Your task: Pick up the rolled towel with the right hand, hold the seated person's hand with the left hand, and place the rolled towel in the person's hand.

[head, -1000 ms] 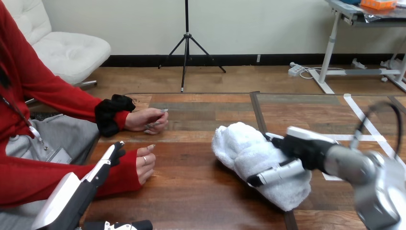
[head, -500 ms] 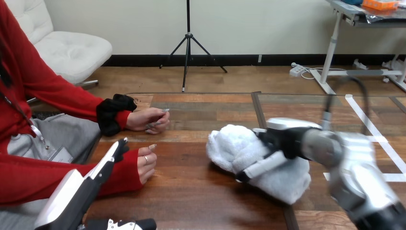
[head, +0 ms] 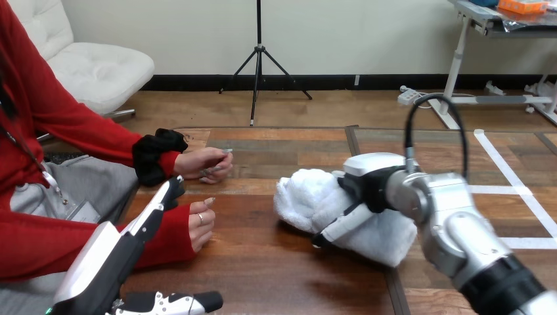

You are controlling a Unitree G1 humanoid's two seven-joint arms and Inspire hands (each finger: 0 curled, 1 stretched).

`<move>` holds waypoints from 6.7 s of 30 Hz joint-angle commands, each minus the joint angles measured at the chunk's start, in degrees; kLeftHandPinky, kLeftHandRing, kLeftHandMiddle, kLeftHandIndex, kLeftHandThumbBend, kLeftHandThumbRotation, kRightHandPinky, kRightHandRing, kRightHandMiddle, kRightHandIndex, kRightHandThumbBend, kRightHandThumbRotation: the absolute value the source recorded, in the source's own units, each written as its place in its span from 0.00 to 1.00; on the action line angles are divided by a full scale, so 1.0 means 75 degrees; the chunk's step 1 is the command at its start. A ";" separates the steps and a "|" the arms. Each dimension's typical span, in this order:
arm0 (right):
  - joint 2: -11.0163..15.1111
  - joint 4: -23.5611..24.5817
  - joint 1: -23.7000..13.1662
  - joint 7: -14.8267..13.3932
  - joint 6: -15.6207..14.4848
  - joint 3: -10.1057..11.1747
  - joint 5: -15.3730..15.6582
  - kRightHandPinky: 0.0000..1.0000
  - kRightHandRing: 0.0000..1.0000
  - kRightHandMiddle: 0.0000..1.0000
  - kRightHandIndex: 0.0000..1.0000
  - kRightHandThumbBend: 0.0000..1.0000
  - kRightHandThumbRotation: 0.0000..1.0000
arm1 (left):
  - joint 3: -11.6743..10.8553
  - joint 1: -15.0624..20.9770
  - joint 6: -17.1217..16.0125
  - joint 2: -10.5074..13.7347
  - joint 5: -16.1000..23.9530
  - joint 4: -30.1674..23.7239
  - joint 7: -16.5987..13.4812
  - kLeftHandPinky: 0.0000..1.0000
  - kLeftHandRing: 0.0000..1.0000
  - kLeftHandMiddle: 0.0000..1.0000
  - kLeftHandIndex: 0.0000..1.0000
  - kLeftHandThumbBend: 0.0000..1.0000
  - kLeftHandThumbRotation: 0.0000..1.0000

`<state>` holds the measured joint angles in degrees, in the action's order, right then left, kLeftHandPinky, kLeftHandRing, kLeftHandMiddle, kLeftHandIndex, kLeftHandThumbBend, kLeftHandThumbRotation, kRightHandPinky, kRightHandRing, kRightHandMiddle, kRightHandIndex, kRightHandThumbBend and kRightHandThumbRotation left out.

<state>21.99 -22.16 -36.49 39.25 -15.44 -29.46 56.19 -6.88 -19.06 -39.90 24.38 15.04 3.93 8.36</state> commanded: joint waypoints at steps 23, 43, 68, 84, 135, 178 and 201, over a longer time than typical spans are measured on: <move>-0.0424 -0.1479 -0.0168 -0.3146 0.0809 0.0419 -0.1140 0.29 0.40 0.50 0.58 0.99 0.04 | 0.0071 0.0213 -0.0119 -0.0141 -0.0078 -0.0511 -0.0179 0.94 0.93 0.95 1.00 1.00 0.46; -0.0398 -0.1720 0.0402 -0.4370 0.1957 0.1472 -0.3373 0.35 0.42 0.45 0.43 0.88 0.00 | 0.0017 0.0067 -0.0063 -0.0152 -0.0001 -0.0671 -0.0338 0.94 0.92 0.94 1.00 1.00 0.47; -0.0391 -0.1863 0.1274 -0.5036 0.4115 0.2806 -0.5405 0.34 0.39 0.45 0.44 0.87 0.00 | -0.0045 0.0082 -0.0249 -0.0058 -0.0199 -0.0518 -0.0317 0.94 0.93 0.95 1.00 1.00 0.46; -0.0663 -0.2370 0.1732 -0.4946 0.5607 0.3576 -0.6645 0.24 0.29 0.40 0.46 0.87 0.02 | -0.0158 0.0101 -0.0252 -0.0002 -0.0314 -0.0486 -0.0257 0.92 0.92 0.94 1.00 1.00 0.49; -0.1718 -0.4304 0.2162 -0.3870 0.7930 0.4506 -0.8033 0.24 0.28 0.39 0.45 0.88 0.06 | -0.0600 0.0541 0.0728 0.0300 0.1002 -0.0745 -0.0627 0.82 0.89 0.91 0.97 1.00 0.48; -0.1955 -0.2254 0.3348 -0.3372 0.8035 0.4484 -0.8517 0.22 0.26 0.36 0.45 0.88 0.08 | -0.0446 0.2453 0.1519 0.2196 0.2143 0.1174 -0.1009 0.78 0.89 0.93 0.94 1.00 0.35; -0.2091 -0.1514 0.3738 -0.3218 0.7960 0.4527 -0.8692 0.23 0.28 0.39 0.44 0.88 0.12 | 0.0242 0.3362 0.1671 0.2823 0.2396 0.2184 -0.0584 0.74 0.82 0.87 0.89 1.00 0.34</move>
<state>6.59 -38.63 -6.65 15.22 43.16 3.28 -7.27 -6.88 1.37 -28.04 42.80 32.56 19.09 2.61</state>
